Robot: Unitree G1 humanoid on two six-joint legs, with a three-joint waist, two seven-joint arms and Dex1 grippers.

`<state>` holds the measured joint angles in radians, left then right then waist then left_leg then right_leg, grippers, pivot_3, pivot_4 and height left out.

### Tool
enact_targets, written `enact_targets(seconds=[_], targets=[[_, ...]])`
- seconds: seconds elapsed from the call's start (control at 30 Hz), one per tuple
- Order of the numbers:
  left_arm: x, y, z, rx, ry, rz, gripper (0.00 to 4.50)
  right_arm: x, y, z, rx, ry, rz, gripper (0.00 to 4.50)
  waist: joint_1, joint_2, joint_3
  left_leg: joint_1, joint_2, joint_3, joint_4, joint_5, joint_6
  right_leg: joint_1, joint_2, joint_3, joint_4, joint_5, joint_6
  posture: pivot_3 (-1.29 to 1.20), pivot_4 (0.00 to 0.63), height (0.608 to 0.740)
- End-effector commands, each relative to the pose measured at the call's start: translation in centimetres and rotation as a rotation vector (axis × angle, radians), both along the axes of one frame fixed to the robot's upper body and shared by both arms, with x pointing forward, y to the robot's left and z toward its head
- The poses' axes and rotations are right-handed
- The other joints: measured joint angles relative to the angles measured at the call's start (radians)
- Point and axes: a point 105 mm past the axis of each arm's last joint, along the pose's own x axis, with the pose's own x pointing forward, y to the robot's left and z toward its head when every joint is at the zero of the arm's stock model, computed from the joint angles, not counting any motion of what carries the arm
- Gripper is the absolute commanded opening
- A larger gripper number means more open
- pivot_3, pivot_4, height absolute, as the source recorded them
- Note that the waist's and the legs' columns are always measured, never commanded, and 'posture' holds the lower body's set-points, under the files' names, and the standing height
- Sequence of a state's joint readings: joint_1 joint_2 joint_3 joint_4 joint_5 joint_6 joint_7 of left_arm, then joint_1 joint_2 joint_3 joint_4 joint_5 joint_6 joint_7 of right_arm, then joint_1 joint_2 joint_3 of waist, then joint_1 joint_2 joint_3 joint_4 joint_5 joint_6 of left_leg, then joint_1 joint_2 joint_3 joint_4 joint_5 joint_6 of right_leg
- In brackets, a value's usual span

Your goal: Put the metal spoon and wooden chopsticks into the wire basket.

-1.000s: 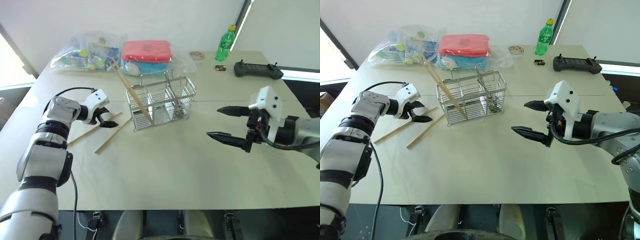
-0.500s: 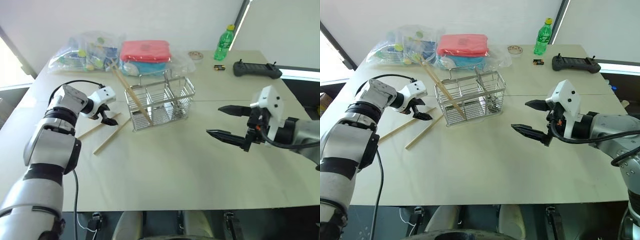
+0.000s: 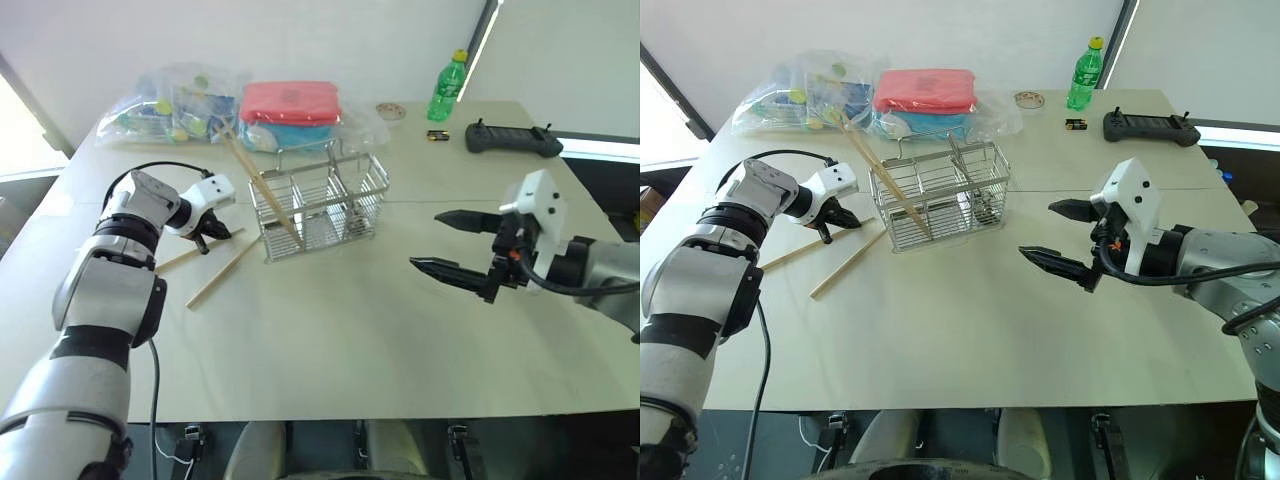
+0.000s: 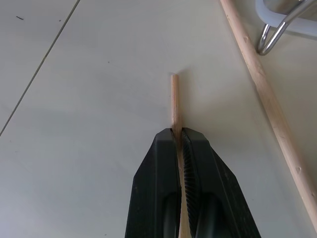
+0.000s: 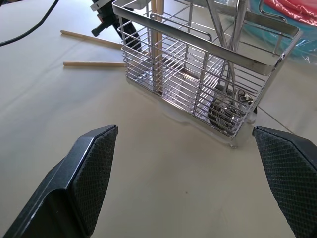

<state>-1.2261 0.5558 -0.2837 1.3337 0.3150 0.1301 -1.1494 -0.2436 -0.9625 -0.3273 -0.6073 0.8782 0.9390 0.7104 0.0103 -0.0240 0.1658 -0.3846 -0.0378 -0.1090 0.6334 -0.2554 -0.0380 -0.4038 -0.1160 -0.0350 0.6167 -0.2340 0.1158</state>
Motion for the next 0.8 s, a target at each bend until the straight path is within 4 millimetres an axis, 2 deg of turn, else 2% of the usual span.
enact_targets(seconds=[0.03,0.1,0.23,0.33,0.43,0.5,0.6,0.7,0.73,0.8], targets=[[0.0,1.2,-0.2,0.009,-0.011,0.049,0.06,-0.5,-0.1,1.1,-0.019,-0.054,0.008,4.50,0.000,0.000,0.000,0.000,0.000,0.000,0.000,0.000,0.000,0.000,0.000,0.000,0.000,0.000,0.000,0.00,0.150,0.692],[0.3,1.6,0.5,-0.010,-0.050,0.076,0.06,-0.6,0.0,1.1,-0.021,-0.054,0.011,4.50,-0.002,0.000,0.000,0.000,0.000,0.000,0.000,0.000,0.000,0.000,0.000,0.000,0.000,0.000,0.000,0.00,0.150,0.692],[1.5,3.3,4.1,-0.134,-0.228,0.191,0.06,-0.6,-0.2,1.0,-0.032,-0.055,0.007,4.50,-0.008,-0.001,0.000,0.000,0.000,0.000,0.000,0.000,0.000,-0.001,0.001,0.000,0.000,0.000,0.000,0.00,0.150,0.692],[2.1,5.5,9.7,-0.312,-0.487,0.273,0.06,-0.8,-0.6,0.6,-0.058,-0.050,0.008,4.50,-0.012,-0.002,0.001,-0.001,0.000,0.000,-0.001,0.000,0.000,-0.001,0.000,0.000,0.000,0.000,0.000,0.00,0.150,0.692],[1.6,6.0,15.8,-0.606,-0.681,0.288,0.06,-1.0,-0.9,0.5,-0.060,-0.047,0.008,4.50,-0.017,-0.002,0.001,-0.003,0.000,-0.001,-0.001,0.000,0.000,-0.003,-0.001,-0.001,-0.001,0.000,0.000,0.00,0.150,0.692],[0.2,5.4,20.1,-0.829,-0.753,0.233,0.06,-0.8,-1.1,0.5,-0.060,-0.047,-0.003,4.50,-0.013,-0.002,0.001,-0.003,0.000,-0.001,0.000,0.000,0.000,-0.002,-0.002,-0.001,-0.001,0.001,0.001,0.00,0.150,0.692],[-2.5,4.1,25.3,-1.009,-0.866,0.130,0.06,-0.7,-1.3,0.5,-0.059,-0.046,-0.011,4.50,-0.015,-0.002,0.001,-0.004,0.000,-0.001,0.001,0.000,0.000,-0.001,-0.002,-0.001,-0.002,0.002,0.002,0.00,0.150,0.692],[-6.1,2.3,31.3,-1.197,-0.994,0.029,0.06,-0.6,-1.3,0.6,-0.052,-0.045,-0.014,4.50,-0.019,-0.002,0.001,-0.004,0.000,-0.002,0.003,0.000,0.000,0.000,-0.003,-0.001,-0.002,0.002,0.002,0.00,0.150,0.692],[-7.0,1.7,32.8,-1.261,-1.011,0.005,0.06,-0.5,-1.3,0.6,-0.050,-0.045,-0.015,4.50,-0.019,-0.002,0.001,-0.004,0.000,-0.002,0.003,0.000,-0.001,0.000,-0.003,-0.001,-0.002,0.002,0.002,0.00,0.150,0.692],[-8.2,0.0,34.4,-1.342,-1.008,-0.047,0.06,-0.4,-1.3,0.7,-0.047,-0.047,-0.016,4.50,-0.019,-0.002,0.000,-0.004,0.000,-0.002,0.004,0.000,-0.001,0.000,-0.002,-0.001,-0.001,0.002,0.002,0.00,0.150,0.692]])
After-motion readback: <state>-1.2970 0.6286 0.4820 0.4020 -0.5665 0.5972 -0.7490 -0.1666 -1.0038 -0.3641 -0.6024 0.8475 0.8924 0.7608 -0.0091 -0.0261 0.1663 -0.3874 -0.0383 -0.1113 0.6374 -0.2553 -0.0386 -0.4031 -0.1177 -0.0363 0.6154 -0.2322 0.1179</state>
